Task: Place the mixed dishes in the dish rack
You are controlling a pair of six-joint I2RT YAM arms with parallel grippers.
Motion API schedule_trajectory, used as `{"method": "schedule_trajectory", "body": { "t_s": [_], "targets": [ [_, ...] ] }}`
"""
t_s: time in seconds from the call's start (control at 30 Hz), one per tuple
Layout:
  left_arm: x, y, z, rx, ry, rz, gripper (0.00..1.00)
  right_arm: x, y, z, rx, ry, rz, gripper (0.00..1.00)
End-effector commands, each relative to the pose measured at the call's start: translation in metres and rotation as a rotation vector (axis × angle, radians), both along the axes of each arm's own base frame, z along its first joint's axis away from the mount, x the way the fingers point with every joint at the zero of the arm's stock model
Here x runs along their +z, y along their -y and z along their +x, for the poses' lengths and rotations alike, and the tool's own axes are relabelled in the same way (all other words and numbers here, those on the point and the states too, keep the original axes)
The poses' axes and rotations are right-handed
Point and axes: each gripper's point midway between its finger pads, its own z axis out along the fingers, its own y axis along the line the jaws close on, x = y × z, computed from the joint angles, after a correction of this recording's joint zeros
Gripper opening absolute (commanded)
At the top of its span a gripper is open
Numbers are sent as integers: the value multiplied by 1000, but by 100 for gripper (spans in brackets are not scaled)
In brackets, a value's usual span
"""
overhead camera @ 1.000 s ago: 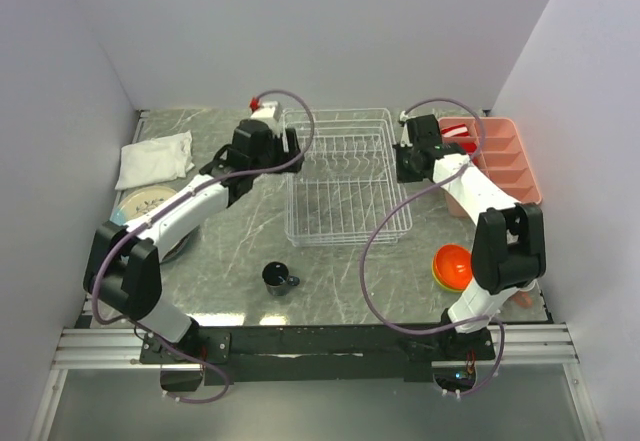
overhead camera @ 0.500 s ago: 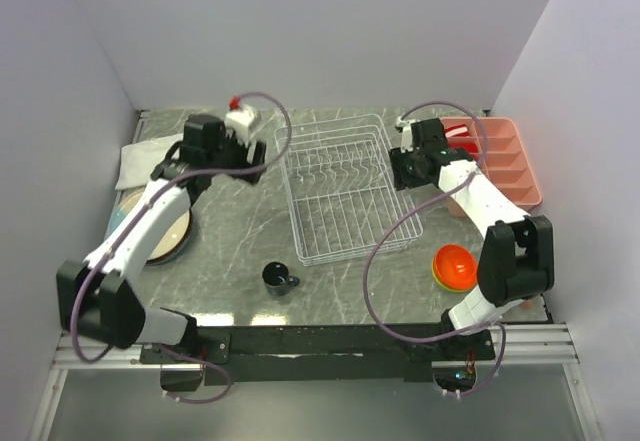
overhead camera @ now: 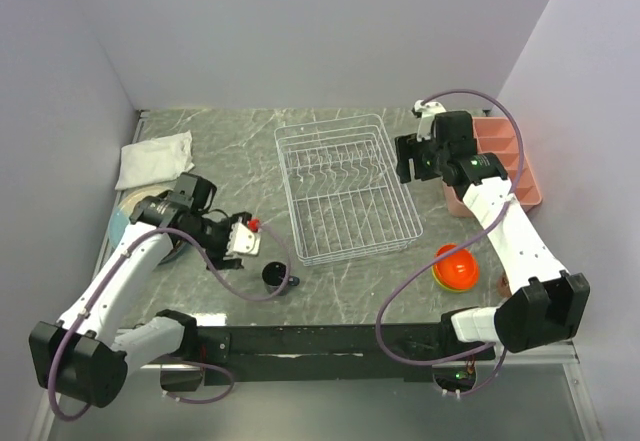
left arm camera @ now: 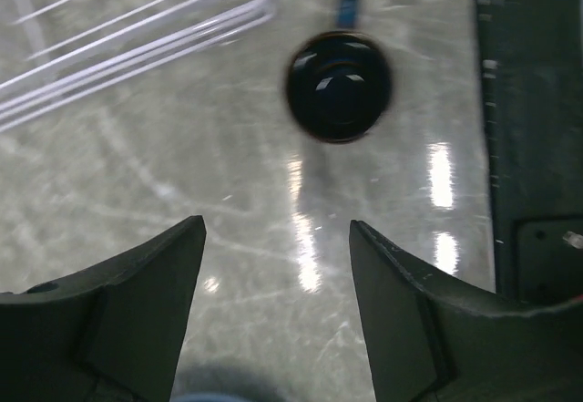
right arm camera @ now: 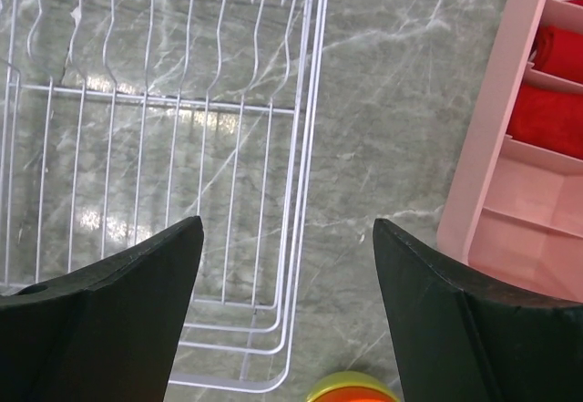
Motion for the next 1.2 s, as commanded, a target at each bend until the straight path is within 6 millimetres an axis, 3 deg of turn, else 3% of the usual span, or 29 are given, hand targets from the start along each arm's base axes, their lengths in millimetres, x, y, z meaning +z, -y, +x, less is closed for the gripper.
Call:
{"method": "schedule_trajectory", "body": {
  "t_s": [0.0, 0.17, 0.27, 0.37, 0.5, 0.67, 0.83, 1.17],
  "targets": [
    [-8, 14, -47, -242, -50, -95, 70, 8, -1, -6, 27, 14, -2, 83],
    [-7, 42, -56, -315, -23, -140, 69, 11, -8, -8, 86, -9, 8, 83],
    [-11, 60, -70, -328, -97, -142, 68, 18, -11, -10, 102, -4, 28, 84],
    [-15, 79, -74, -304, -190, -121, 60, 20, -12, -15, 100, 2, 40, 84],
    [-27, 89, -83, -275, -305, -58, 50, 16, -8, -24, 73, 8, 52, 84],
    [-35, 95, -71, -131, -321, -19, 49, 23, -9, -37, 69, 39, 89, 84],
    [-33, 92, -74, -96, -308, -44, 49, 19, -7, -47, 61, 49, 100, 84],
    [-67, 89, -61, 103, -341, 33, 52, 13, -6, -50, 57, 37, 101, 84]
  ]
}}
